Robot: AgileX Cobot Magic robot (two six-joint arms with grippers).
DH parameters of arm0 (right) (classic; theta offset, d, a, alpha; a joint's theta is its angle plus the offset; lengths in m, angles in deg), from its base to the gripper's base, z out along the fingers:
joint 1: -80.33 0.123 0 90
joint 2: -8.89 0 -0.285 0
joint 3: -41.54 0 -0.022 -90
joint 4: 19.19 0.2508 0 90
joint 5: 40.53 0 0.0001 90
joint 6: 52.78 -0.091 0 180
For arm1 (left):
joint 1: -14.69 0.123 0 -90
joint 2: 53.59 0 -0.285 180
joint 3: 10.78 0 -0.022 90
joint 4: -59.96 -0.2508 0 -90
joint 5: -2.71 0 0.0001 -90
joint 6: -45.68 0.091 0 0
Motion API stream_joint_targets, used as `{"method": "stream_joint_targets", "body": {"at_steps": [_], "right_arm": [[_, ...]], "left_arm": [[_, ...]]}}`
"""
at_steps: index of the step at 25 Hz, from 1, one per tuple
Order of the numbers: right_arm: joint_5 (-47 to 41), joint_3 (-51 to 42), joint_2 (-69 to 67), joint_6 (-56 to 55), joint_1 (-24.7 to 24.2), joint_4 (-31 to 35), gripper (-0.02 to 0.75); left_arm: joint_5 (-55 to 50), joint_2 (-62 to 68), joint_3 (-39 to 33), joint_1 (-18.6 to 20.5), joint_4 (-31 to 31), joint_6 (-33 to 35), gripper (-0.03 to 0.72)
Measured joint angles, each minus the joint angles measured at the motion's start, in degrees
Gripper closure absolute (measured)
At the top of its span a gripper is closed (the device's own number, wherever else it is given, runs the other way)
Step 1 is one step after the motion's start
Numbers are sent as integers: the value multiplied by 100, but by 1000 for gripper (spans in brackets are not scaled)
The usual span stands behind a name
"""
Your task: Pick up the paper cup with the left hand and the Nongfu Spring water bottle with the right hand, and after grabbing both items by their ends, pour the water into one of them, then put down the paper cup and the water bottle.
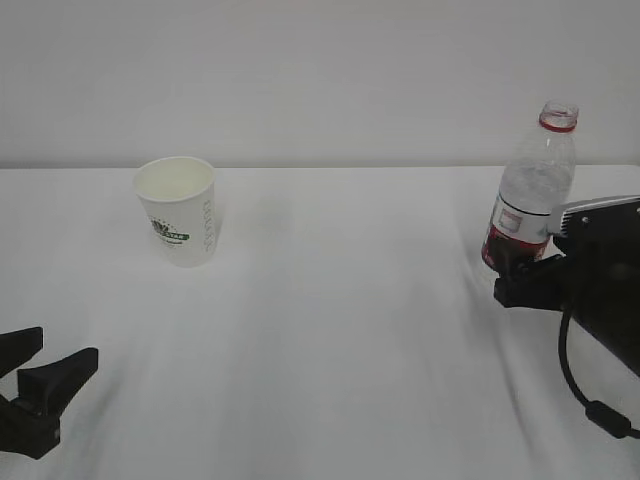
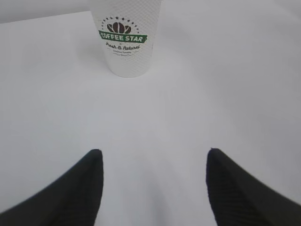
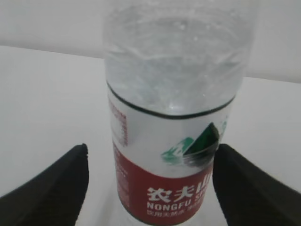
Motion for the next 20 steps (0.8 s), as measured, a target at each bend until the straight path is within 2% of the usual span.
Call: {"method": "stream_joint_targets", "body": {"at_steps": [20], "right_arm": [[14,842,-508,78,0,81,129]], "left_arm": [[0,0,0,0,38,0,190]]}}
